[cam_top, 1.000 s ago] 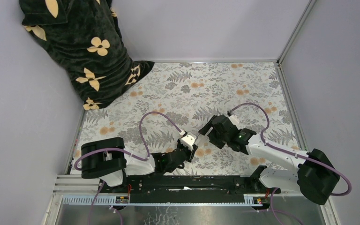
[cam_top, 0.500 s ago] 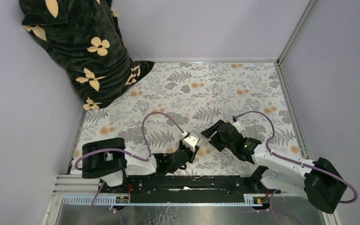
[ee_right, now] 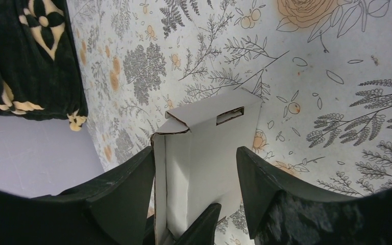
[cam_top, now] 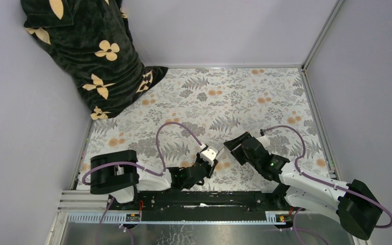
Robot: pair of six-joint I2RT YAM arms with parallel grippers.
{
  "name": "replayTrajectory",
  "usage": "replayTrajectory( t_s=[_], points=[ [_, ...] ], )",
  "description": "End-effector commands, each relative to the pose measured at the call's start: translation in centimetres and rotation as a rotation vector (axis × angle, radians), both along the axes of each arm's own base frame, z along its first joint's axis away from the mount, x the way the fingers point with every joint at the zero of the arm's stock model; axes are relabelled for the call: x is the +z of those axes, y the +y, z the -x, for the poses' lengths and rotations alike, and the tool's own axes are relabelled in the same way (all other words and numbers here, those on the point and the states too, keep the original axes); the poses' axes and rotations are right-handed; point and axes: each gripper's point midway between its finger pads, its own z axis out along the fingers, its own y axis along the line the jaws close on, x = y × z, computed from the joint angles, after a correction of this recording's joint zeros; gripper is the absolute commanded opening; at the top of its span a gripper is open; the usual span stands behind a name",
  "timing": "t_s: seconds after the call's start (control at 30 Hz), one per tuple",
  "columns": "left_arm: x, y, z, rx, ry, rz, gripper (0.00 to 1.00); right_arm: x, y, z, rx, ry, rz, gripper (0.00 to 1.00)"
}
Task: Fold the paper box
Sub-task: Close the paper box at the center of the board.
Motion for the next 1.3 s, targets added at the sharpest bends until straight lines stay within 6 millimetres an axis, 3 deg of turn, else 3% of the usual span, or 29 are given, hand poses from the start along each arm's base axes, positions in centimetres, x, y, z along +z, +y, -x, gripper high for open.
replayTrajectory(
  t_s=[0.0,0.13,0.47,0.67,0.8,0.93,1.1,1.17,1.27],
  points=[
    [-5.0,4.3,0.4,0.047,0.046,-0.224,0.07,-3.7,-4.7,0.2,-0.135,0.035,0.183,0.59],
    [-5.0,4.3,0.5,0.046,0.046,-0.224,0.07,-4.4,-4.9,0.3,-0.147,0.040,0.174,0.49],
    [-5.0,4.3,0.5,0.048,0.045,-0.224,0.07,-5.6,-5.4,0.8,-0.163,0.065,0.185,0.41],
    [-5.0,4.3,0.6,0.046,0.044,-0.224,0.07,-7.2,-6.0,1.6,-0.171,0.106,0.201,0.29],
    [-4.9,4.3,0.6,0.047,0.044,-0.220,0.07,-8.3,-6.3,2.1,-0.178,0.134,0.198,0.27],
    [-4.9,4.1,0.7,0.044,0.042,-0.222,0.07,-9.4,-6.6,2.9,-0.185,0.168,0.195,0.15],
    [-4.9,4.2,0.7,0.044,0.041,-0.225,0.07,-10.9,-7.3,3.9,-0.196,0.212,0.201,0.10],
    [-4.8,4.1,0.8,0.044,0.040,-0.222,0.07,-11.3,-7.4,4.2,-0.202,0.229,0.205,0.02],
    [-4.7,4.0,0.8,0.044,0.038,-0.222,0.07,-11.5,-7.2,4.2,-0.207,0.232,0.185,0.00]
  ],
)
